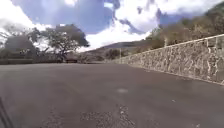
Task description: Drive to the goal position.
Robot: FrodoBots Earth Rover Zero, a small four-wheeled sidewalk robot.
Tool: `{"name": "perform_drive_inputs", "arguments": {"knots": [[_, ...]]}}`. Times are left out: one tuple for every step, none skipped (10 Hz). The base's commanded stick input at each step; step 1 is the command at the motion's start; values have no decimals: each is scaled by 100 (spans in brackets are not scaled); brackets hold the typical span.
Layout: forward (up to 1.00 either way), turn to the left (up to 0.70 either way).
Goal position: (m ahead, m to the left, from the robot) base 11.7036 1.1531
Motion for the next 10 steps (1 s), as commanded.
{"name": "perform_drive_inputs", "arguments": {"knots": [[70,0],[70,0],[70,0],[70,0],[70,0],[70,0],[70,0],[70,0],[70,0],[70,0]]}}
